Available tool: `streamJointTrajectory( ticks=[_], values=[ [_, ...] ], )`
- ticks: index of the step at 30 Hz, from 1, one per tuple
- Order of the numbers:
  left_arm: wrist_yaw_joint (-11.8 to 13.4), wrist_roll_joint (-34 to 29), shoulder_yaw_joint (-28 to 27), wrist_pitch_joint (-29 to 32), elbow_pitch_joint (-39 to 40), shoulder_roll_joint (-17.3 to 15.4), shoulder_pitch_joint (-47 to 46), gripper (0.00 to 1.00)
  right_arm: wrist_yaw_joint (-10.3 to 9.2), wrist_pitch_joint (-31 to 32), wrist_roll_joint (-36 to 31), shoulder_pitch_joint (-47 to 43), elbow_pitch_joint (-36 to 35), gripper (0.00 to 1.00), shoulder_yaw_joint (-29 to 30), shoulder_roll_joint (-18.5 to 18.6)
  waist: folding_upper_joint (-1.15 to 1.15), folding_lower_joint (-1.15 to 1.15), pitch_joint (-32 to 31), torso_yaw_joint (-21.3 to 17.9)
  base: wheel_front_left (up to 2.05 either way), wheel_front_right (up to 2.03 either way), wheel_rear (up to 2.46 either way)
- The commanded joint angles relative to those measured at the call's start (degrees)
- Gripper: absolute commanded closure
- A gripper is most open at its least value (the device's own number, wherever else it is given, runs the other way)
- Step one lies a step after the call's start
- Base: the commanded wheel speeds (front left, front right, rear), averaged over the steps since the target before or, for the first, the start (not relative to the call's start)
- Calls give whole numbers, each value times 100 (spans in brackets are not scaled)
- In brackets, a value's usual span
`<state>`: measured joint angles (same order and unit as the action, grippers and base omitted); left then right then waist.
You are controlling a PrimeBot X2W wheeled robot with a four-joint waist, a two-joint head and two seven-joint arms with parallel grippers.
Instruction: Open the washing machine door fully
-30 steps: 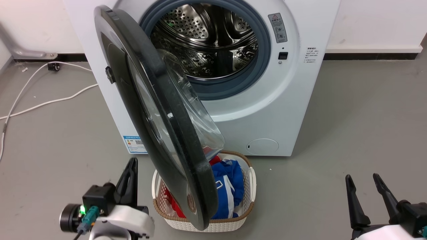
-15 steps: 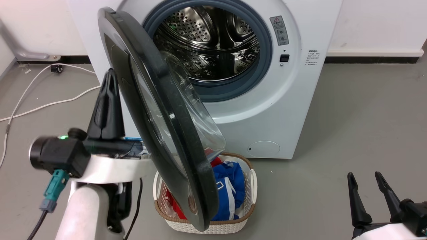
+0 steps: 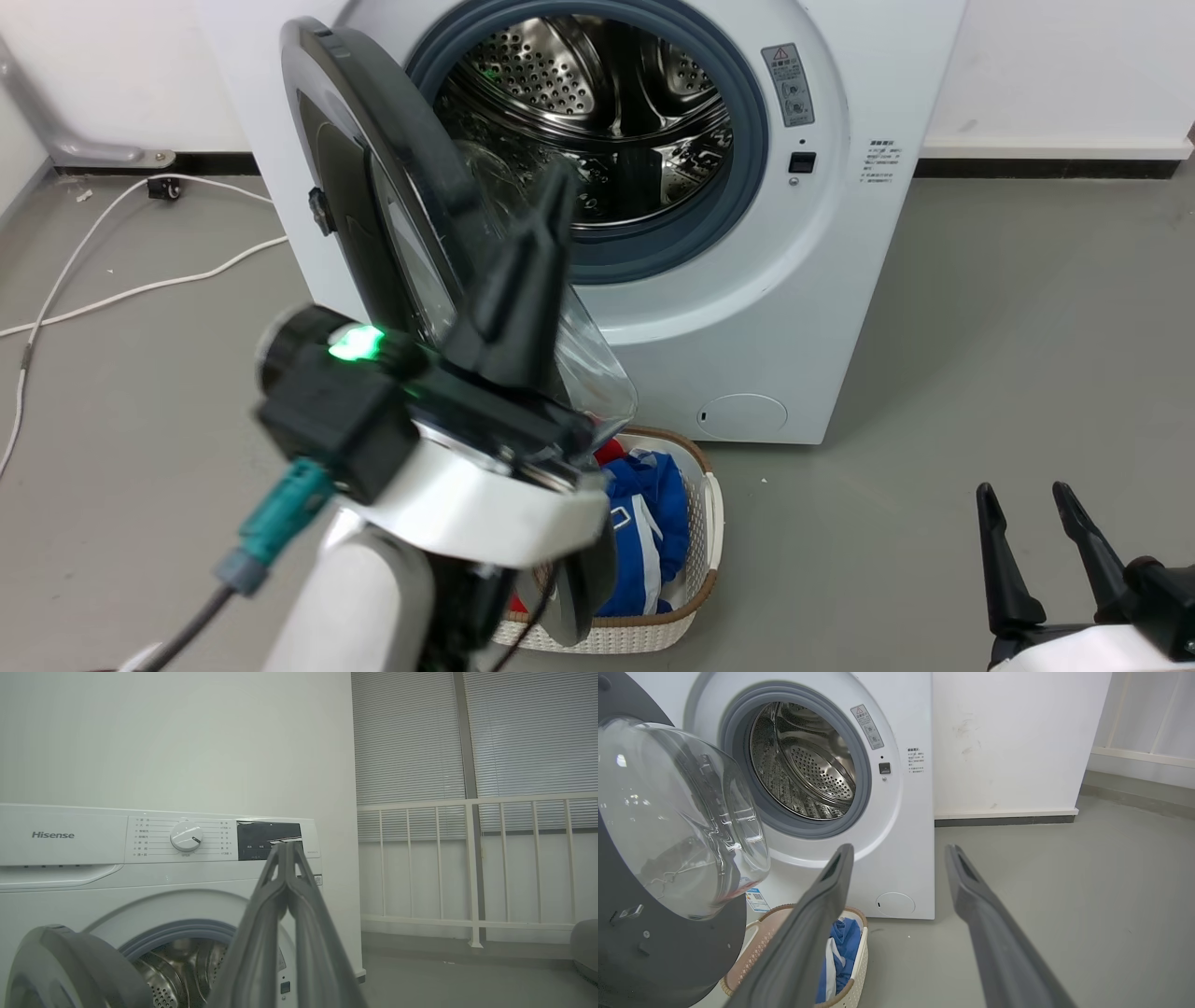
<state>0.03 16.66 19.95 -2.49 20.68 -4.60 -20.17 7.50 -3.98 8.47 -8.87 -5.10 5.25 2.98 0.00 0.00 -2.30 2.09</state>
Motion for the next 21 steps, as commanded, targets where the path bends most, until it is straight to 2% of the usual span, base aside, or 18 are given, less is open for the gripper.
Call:
streamJointTrajectory(
  ticks=[1,6,14,21],
  values=[
    [-109,129,510,390,72,39,317,100,-1,-33,-1,54,54,0,73,-14,0,0,-12,34,0,0,0],
    [-244,260,1086,750,68,47,661,100,0,-35,-9,25,73,0,131,-14,0,0,-9,97,0,0,0],
    [-385,467,1914,1323,-131,-147,1420,100,-1,13,6,0,64,0,157,-13,0,0,18,181,0,0,0],
    [-248,376,1916,1244,-825,-369,1753,100,-1,36,1,9,57,0,160,-14,0,0,39,202,0,0,0]
  ],
)
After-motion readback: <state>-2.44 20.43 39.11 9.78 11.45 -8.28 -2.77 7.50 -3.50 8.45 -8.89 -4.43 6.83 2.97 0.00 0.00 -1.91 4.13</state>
